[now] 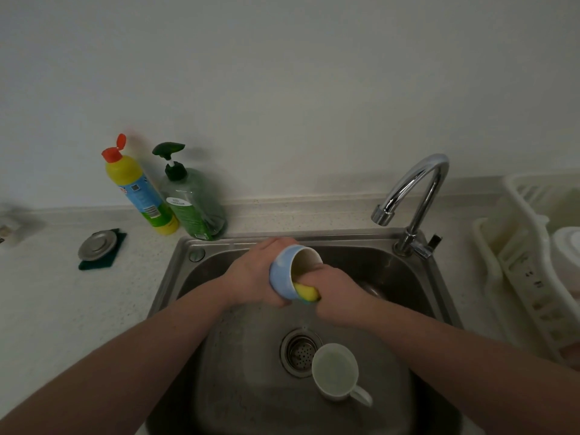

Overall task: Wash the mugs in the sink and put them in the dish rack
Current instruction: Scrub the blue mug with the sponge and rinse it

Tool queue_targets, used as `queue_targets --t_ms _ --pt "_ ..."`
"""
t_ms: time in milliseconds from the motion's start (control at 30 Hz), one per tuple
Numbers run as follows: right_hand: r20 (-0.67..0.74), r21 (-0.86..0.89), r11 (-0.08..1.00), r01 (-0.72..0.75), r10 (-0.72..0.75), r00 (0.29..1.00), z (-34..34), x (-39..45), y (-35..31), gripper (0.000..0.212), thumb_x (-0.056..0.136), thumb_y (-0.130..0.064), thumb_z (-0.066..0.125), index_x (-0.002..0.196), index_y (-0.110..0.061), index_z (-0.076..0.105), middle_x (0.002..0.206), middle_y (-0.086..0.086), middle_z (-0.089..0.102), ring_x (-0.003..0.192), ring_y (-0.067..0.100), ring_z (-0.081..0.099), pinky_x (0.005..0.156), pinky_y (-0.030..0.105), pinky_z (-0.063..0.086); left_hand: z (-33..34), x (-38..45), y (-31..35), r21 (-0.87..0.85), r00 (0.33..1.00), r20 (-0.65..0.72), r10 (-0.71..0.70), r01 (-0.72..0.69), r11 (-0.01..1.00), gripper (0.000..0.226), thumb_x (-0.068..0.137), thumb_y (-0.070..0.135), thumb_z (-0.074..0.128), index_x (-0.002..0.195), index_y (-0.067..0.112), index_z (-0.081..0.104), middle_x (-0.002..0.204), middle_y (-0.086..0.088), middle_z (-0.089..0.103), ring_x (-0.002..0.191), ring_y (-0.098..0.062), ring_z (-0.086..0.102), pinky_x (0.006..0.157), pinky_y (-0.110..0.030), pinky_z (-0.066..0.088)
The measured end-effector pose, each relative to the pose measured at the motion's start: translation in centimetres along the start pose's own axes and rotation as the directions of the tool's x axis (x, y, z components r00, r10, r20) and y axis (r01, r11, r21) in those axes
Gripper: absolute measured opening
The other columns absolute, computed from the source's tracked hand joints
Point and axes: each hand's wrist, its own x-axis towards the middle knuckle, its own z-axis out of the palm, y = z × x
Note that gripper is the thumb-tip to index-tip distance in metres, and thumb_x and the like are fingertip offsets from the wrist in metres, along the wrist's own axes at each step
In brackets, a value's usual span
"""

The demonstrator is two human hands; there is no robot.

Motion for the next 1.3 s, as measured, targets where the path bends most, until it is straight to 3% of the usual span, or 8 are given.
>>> queue_targets --t_ms 300,467,533,700,833,967,1167,1300 --pt "0.091 -0.546 0.807 0.226 -0.212 0.973 -0.7 -0.6 2.5 0.049 0.096 -0.018 0.049 0.143 -0.023 0.038 0.153 -0.002 0.029 0.142 0.019 0.021 0.116 0.036 0.012 -0.3 0.3 1.9 0.016 0.988 0.13 -0.077 0.076 0.997 0.101 0.051 0.017 0.093 0.139 0.02 0.042 0.13 0.006 0.046 0.117 -0.009 0.047 0.099 -0.026 0.042" --pt "0.045 -0.269 0.963 -0.035 0.049 0.998 0.8 0.3 0.7 0.043 0.089 -0.012 0.057 0.132 -0.017 0.053 0.139 0.006 0.048 0.128 0.024 0.043 0.109 0.035 0.034 -0.6 0.6 2.2 0.063 0.978 0.172 -0.115 0.105 0.992 0.098 0.051 0.019 0.092 0.137 0.023 0.044 0.126 0.008 0.048 0.112 -0.008 0.05 0.096 -0.029 0.046" --pt "0.077 -0.177 0.984 -0.005 0.019 0.997 0.8 0.2 0.5 0.045 0.087 -0.008 0.058 0.131 -0.015 0.054 0.138 0.007 0.047 0.127 0.024 0.044 0.107 0.034 0.038 -0.7 0.4 1.9 0.047 0.975 0.178 -0.132 0.126 0.991 0.098 0.051 0.018 0.092 0.136 0.024 0.044 0.124 0.01 0.047 0.112 -0.008 0.051 0.095 -0.029 0.047" --pt "0.078 -0.462 0.869 0.176 -0.158 0.984 0.2 0.1 1.5 0.044 0.09 -0.021 0.059 0.133 -0.025 0.051 0.146 0.0 0.04 0.136 0.019 0.032 0.115 0.035 0.019 -0.7 0.1 2.8 0.073 0.957 0.245 -0.158 0.144 0.987 0.097 0.058 0.017 0.09 0.14 0.023 0.039 0.128 0.009 0.043 0.116 -0.008 0.047 0.097 -0.024 0.044" --pt "-0.013 -0.556 0.781 0.285 -0.352 0.936 -1.1 -0.6 2.7 0.05 0.05 -0.024 0.089 0.097 -0.029 0.072 0.115 -0.006 0.066 0.106 0.017 0.062 0.091 0.033 0.049 -1.1 -0.1 2.6 -0.111 0.956 0.249 -0.157 0.189 0.976 0.091 0.044 0.037 0.086 0.125 0.04 0.043 0.115 0.022 0.051 0.103 0.0 0.055 0.086 -0.015 0.048" --pt "-0.125 -0.582 0.781 0.226 -0.36 0.924 -0.6 -1.3 3.6 0.068 0.039 -0.02 0.092 0.104 -0.022 0.073 0.111 -0.003 0.069 0.1 0.023 0.067 0.079 0.036 0.055 -1.5 -0.5 1.9 -0.252 0.968 0.199 -0.154 0.202 0.946 0.081 0.043 0.039 0.085 0.117 0.037 0.052 0.112 0.015 0.063 0.101 0.001 0.061 0.083 -0.018 0.053" --pt "-0.27 -0.2 0.974 0.108 -0.161 0.949 0.1 -1.3 4.4 0.085 0.056 0.005 0.079 0.134 -0.015 0.053 0.138 0.007 0.053 0.117 0.035 0.053 0.09 0.049 0.052 -1.6 -1.4 -0.3 -0.481 0.974 0.097 -0.206 0.228 0.846 0.079 0.057 0.007 0.091 0.127 0.021 0.056 0.118 0.004 0.068 0.11 -0.012 0.064 0.087 -0.028 0.053" --pt "-0.239 0.177 0.984 0.019 0.024 0.971 0.4 -0.6 4.3 0.082 0.075 0.008 0.056 0.144 -0.032 0.035 0.158 -0.002 0.015 0.135 0.01 0.024 0.107 0.023 0.028 -1.1 -1.8 -0.6 -0.57 0.962 0.097 -0.256 0.265 0.778 0.074 0.058 0.0 0.085 0.124 0.021 0.057 0.114 0.01 0.07 0.104 -0.007 0.065 0.079 -0.02 0.052"
